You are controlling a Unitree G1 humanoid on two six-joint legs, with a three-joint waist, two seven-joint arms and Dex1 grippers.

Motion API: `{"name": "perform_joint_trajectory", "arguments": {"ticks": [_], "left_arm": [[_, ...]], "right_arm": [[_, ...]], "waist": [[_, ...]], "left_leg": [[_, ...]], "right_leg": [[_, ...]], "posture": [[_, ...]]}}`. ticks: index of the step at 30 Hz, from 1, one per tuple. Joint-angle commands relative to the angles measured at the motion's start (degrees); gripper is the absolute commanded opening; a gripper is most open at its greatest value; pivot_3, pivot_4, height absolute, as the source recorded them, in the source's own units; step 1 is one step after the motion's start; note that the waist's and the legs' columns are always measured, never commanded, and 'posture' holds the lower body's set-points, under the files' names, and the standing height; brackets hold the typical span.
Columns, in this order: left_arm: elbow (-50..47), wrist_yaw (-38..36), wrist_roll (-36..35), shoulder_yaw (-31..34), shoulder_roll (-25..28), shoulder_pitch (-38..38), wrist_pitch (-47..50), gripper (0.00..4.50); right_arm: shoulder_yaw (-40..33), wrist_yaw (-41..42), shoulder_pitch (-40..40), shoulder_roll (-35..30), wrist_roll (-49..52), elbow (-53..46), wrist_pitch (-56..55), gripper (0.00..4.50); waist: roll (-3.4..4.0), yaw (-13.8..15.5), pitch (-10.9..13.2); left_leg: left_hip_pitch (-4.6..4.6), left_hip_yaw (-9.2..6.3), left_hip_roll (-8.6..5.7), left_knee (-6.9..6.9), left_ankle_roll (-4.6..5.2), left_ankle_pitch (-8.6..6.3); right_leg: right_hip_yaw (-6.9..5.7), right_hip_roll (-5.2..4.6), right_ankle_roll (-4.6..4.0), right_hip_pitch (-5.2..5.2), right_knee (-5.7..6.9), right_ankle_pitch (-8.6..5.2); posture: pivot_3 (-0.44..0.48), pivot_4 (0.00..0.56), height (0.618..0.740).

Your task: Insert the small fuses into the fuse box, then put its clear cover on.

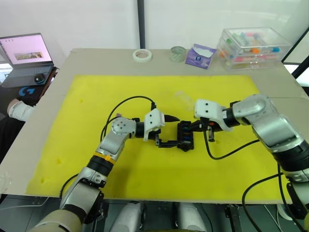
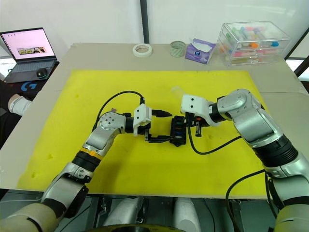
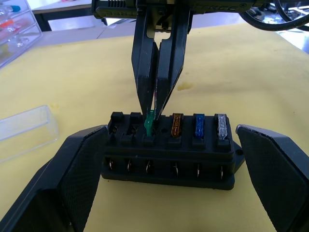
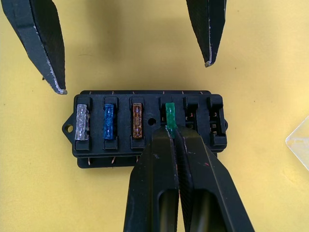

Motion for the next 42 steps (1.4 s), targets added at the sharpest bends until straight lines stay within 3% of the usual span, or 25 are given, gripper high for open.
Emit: {"name": "perform_joint_trajectory", "arguments": {"ticks": [1,21,26,42], "left_arm": [[-0.66,0.04,0.22,0.5,-0.01,-0.54,-0.93,4.45],[-0.35,-0.03,0.34,0.32,-0.24,-0.77,-0.97,4.45],[-0.4,-0.01,0.38,0.34,-0.27,-0.73,-0.86,4.5],[-0.63,-0.16,0.4,0.43,-0.17,-0.55,-0.89,4.5]], "right_arm": [[-0.6,0.19,0.16,0.55,0.39,-0.38,-0.67,0.0],[-0.99,0.47,0.48,0.15,0.6,-0.15,-1.71,0.0],[-1.14,0.26,0.47,0.26,0.45,-0.06,-2.03,1.39],[-4.2,0.11,-0.63,1.11,3.06,0.27,-0.33,1.39]], "waist": [[0.0,0.0,0.0],[0.0,0.02,0.0],[0.0,0.02,0.0],[0.0,0.08,0.0]], "left_leg": [[0.0,0.0,0.0,0.0,0.0,0.0],[0.0,0.0,0.0,0.0,0.0,0.0],[0.0,0.0,-0.01,0.0,0.0,0.0],[-0.01,0.0,-0.02,0.0,0.0,0.0]], "right_leg": [[0.0,0.0,0.0,0.0,0.0,0.0],[0.0,0.0,0.0,0.0,0.0,0.0],[0.0,-0.01,0.0,0.0,0.0,0.0],[0.0,-0.02,0.0,0.0,0.0,0.0]], "posture": [[0.0,0.15,0.74],[0.0,0.15,0.74],[0.0,0.15,0.74],[0.0,0.15,0.74]]}}
